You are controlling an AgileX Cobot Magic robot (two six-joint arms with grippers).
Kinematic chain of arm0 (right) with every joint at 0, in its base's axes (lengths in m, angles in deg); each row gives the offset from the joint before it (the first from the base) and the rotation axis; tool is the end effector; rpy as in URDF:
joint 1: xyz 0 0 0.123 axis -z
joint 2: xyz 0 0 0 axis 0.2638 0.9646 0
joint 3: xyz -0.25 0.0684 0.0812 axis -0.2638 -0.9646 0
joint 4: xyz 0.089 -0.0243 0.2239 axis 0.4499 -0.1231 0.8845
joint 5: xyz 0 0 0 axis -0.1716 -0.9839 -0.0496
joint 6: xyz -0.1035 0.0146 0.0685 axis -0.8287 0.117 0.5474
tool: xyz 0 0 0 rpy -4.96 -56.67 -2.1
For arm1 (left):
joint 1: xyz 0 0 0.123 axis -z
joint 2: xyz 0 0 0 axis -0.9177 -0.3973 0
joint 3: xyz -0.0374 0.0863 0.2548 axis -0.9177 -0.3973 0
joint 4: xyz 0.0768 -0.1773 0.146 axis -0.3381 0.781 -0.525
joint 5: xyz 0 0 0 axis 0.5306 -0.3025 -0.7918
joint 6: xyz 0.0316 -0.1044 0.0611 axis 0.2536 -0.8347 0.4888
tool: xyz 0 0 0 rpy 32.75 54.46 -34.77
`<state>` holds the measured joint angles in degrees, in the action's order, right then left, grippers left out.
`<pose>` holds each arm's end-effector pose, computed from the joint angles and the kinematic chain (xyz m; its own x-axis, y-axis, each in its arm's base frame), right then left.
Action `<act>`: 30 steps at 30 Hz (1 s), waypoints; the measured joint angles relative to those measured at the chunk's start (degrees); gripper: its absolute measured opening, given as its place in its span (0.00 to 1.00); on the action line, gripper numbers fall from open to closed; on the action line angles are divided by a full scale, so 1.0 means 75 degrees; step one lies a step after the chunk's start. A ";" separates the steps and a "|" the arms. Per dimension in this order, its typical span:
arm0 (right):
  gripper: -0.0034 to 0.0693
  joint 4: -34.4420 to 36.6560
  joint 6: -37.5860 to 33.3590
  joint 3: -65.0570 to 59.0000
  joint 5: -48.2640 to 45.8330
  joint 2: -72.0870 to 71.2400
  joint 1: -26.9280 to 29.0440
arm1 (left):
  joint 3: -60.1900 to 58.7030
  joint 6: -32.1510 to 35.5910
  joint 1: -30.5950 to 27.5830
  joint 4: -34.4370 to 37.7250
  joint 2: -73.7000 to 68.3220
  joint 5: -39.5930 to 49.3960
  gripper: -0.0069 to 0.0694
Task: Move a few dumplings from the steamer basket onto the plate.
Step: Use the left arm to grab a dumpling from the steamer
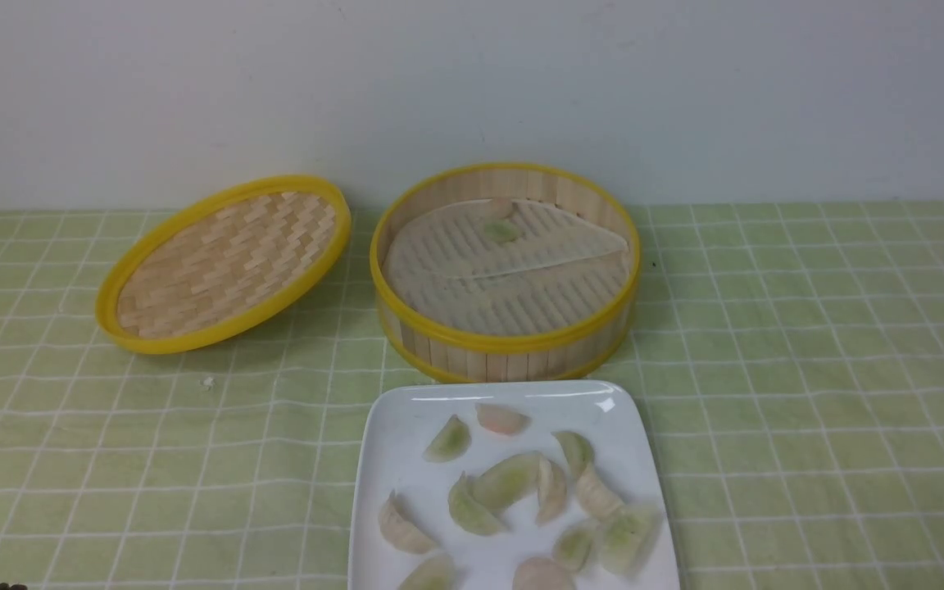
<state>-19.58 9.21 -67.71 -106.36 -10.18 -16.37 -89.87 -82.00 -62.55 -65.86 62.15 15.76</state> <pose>0.0884 -0.0092 0.1636 -0.2833 0.0525 -0.9576 0.0813 0.9962 0.0306 0.0883 -0.0084 0.1597 -0.3034 0.0542 -0.9513 0.0965 0.9950 0.0259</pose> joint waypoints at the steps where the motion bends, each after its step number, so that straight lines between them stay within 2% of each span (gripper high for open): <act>1: 0.03 0.0000 0.0011 0.0000 0.0000 0.0000 0.0000 | 0.0000 0.0000 0.0000 0.0000 0.0000 0.0000 0.08; 6: 0.03 0.0000 0.0032 0.0000 0.0000 0.0000 0.0000 | -0.0015 -0.0197 0.0000 0.0119 0.0000 -0.0395 0.08; 12: 0.03 0.0000 0.0049 0.0000 0.0000 0.0000 0.0000 | -0.0015 -0.1200 0.0000 0.1951 0.0000 -0.2265 0.08; 17: 0.03 0.0000 0.0054 0.0000 0.0000 0.0000 0.0000 | -0.0015 -0.1351 0.0000 0.3015 0.0000 -0.3659 0.08; 23: 0.03 0.0000 0.0054 0.0000 0.0000 0.0000 0.0000 | -0.0008 -0.1368 0.0000 0.3434 0.0000 -0.5493 0.08; 27: 0.03 -0.0025 0.0064 -0.0006 0.0069 0.0000 0.0000 | 0.0516 -0.1368 0.0000 0.3410 0.0000 -0.5224 0.08; 29: 0.03 0.0019 0.0158 -0.0048 0.0440 0.0000 0.0000 | 0.1111 -0.1368 0.0000 0.3202 -0.0101 -0.4527 0.08; 30: 0.03 0.0212 0.0359 -0.0058 0.0911 0.0000 0.0000 | 0.1690 -0.1368 0.0000 0.2990 -0.0318 -0.3774 0.08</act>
<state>-17.99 11.90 -68.14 -99.52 -10.18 -16.37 -77.19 -92.26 -62.55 -43.44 59.77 -12.54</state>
